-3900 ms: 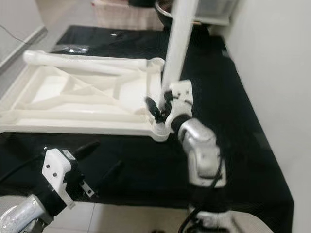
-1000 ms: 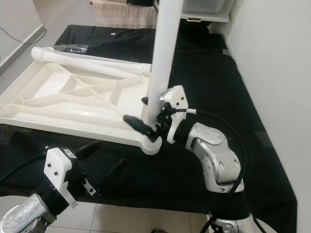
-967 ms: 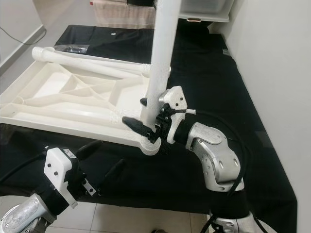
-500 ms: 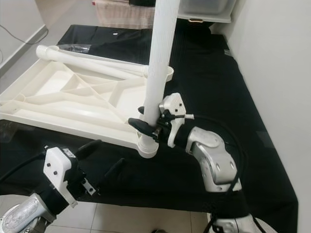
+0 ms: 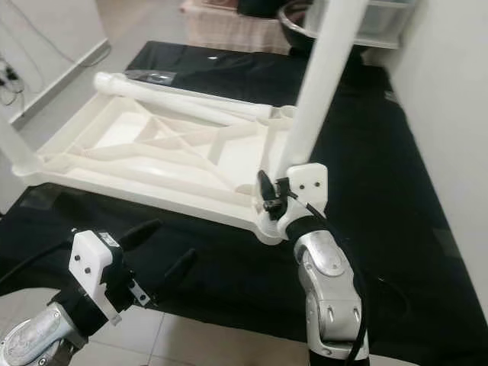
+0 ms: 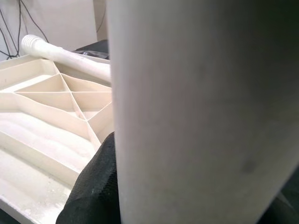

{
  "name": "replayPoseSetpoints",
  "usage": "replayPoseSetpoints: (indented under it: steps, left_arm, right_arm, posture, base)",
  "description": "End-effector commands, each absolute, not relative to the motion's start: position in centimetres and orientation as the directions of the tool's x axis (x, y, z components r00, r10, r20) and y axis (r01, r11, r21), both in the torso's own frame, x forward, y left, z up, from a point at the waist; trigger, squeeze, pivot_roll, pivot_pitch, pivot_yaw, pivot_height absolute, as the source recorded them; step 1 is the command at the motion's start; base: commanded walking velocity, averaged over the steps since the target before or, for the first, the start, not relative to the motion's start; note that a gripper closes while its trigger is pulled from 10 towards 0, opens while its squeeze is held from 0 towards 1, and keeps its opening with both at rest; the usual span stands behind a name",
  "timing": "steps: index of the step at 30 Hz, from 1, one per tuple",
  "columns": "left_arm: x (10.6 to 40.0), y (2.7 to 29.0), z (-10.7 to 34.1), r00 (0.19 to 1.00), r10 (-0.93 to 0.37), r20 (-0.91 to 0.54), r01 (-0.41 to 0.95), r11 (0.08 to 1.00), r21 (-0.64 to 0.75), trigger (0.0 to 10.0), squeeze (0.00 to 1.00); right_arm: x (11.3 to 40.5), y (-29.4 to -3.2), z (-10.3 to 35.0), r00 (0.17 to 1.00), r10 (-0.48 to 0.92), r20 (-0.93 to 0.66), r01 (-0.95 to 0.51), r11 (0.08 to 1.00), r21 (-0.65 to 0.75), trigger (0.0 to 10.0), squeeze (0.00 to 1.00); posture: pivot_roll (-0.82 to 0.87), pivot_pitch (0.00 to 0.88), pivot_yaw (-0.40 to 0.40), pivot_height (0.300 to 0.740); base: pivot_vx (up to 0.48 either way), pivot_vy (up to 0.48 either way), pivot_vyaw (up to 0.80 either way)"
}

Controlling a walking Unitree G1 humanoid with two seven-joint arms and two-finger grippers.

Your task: Building children table

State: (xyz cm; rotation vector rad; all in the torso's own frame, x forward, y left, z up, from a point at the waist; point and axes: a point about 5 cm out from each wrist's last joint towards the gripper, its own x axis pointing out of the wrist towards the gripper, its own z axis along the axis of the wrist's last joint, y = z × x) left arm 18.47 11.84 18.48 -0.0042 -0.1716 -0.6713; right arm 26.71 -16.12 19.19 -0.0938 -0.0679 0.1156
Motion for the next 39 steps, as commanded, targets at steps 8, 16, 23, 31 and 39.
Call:
replayPoseSetpoints:
  steps: [8, 16, 23, 31, 39]
  left_arm:
    - [18.4, 11.9, 18.1, 0.769, -0.624, 0.142, 0.625, 0.78, 0.039, 10.0, 0.0]
    - [18.3, 11.6, 17.9, 0.763, -0.631, 0.139, 0.634, 0.773, 0.031, 10.0, 0.0]
    - [18.3, 11.4, 17.9, 0.758, -0.637, 0.136, 0.64, 0.768, 0.027, 10.0, 0.0]
    - [18.2, 11.4, 17.9, 0.756, -0.642, 0.131, 0.644, 0.765, 0.032, 10.0, 0.0]
    - [18.3, 11.8, 18.1, 0.762, -0.634, 0.13, 0.634, 0.772, 0.042, 10.0, 0.0]
  right_arm:
    - [26.6, -16.7, 17.5, 0.999, 0.011, -0.046, -0.02, 0.982, -0.186, 0.0, 0.0]
    - [28.5, -14.3, 19.4, 0.949, 0.309, 0.064, -0.308, 0.951, -0.023, 10.0, 1.0]
    - [28.5, -12.6, 20.5, 0.715, 0.695, 0.074, -0.692, 0.719, -0.058, 10.0, 1.0]
    - [29.6, -13.2, 20.4, 0.488, 0.872, -0.041, -0.862, 0.474, -0.182, 10.0, 0.0]
    - [30.8, -14.0, 21.0, 0.394, 0.918, -0.054, -0.913, 0.384, -0.139, 0.0, 0.0]
  posture:
    - [0.09, 0.171, -0.053, 0.74]
    - [0.09, 0.163, -0.054, 0.74]
    - [0.09, 0.166, -0.057, 0.74]
    - [0.11, 0.174, -0.058, 0.74]
    - [0.12, 0.179, -0.064, 0.74]
  base:
    - [0.0, 0.0, 0.0]
    - [0.0, 0.0, 0.0]
    - [0.0, 0.0, 0.0]
    - [0.0, 0.0, 0.0]
    - [0.0, 0.0, 0.0]
